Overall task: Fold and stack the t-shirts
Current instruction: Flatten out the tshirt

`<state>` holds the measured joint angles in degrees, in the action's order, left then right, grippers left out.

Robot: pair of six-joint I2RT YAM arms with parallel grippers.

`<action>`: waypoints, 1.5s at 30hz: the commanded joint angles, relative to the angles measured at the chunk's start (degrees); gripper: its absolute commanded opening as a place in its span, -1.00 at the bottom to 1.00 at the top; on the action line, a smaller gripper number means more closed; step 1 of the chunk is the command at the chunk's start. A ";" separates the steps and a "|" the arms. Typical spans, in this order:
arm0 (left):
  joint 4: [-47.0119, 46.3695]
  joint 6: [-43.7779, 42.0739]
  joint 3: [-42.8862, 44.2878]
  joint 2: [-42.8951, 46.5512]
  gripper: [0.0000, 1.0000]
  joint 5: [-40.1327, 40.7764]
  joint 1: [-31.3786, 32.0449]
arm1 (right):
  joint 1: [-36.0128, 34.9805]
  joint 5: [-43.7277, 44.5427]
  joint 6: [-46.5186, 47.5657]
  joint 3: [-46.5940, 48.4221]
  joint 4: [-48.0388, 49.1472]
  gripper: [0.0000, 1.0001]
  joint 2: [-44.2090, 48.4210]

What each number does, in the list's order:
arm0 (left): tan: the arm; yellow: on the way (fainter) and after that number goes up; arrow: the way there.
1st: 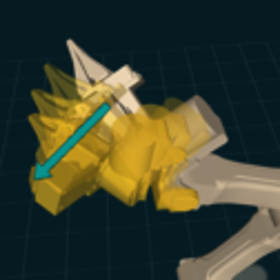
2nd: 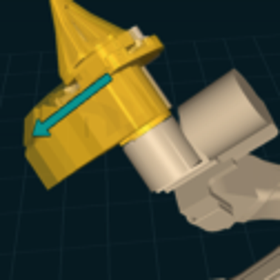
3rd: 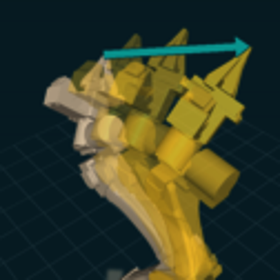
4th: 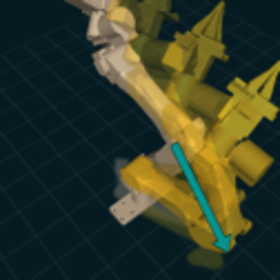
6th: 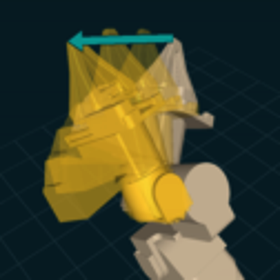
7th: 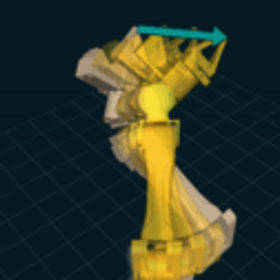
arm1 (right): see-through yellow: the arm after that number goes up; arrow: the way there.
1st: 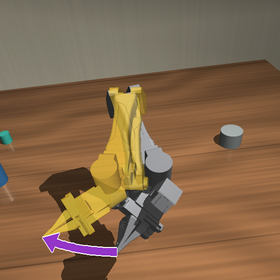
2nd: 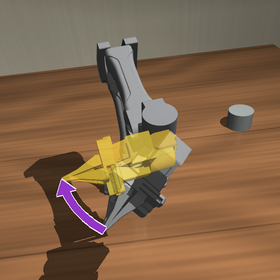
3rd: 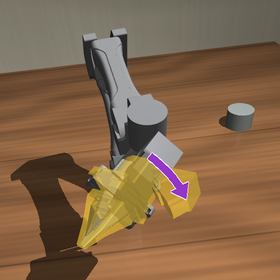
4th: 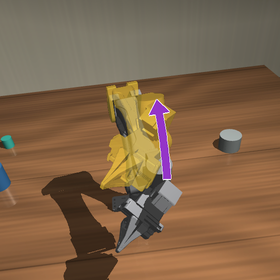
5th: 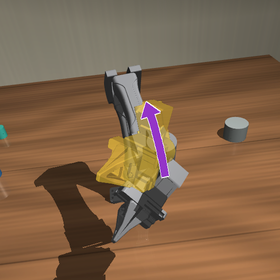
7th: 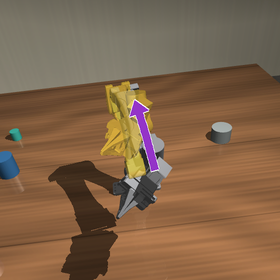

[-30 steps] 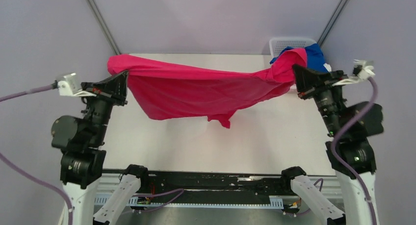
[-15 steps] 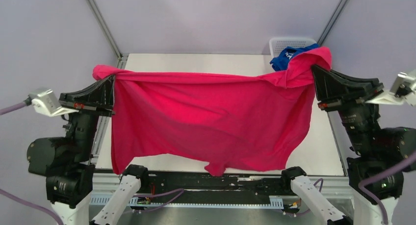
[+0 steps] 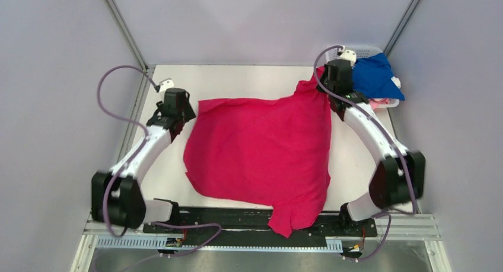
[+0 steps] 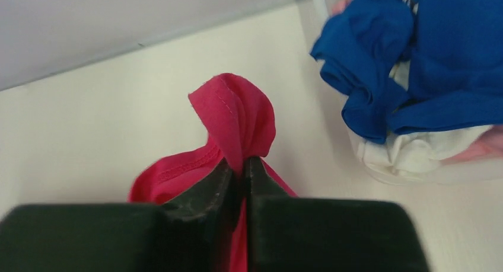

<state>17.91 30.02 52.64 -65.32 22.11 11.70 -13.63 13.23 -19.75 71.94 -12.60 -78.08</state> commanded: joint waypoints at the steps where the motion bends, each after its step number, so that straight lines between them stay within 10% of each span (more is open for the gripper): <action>1: -1.64 2.96 8.59 -17.41 0.66 6.43 -3.63 | 2.11 5.28 -2.98 10.67 4.19 -0.48 -17.74; 3: 3.34 3.47 19.04 -24.80 0.95 6.33 -4.01 | 1.98 4.40 -3.18 17.64 0.10 0.34 -23.38; 6: 6.73 1.85 24.45 -29.62 0.99 3.73 -4.06 | 1.91 2.38 -4.04 20.72 -3.29 0.99 -24.53; 19: -1.74 2.27 15.70 -27.75 1.00 -27.22 -3.00 | 1.40 -17.50 -9.22 -9.59 -2.88 1.00 -5.34; 45: -2.67 6.37 41.67 -59.19 0.77 -29.66 -1.07 | 1.53 -15.87 -5.57 -16.50 0.65 1.00 -13.87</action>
<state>16.82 35.16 90.96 -122.89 -8.47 10.63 -11.97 -3.07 -27.05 52.95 -14.22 -90.61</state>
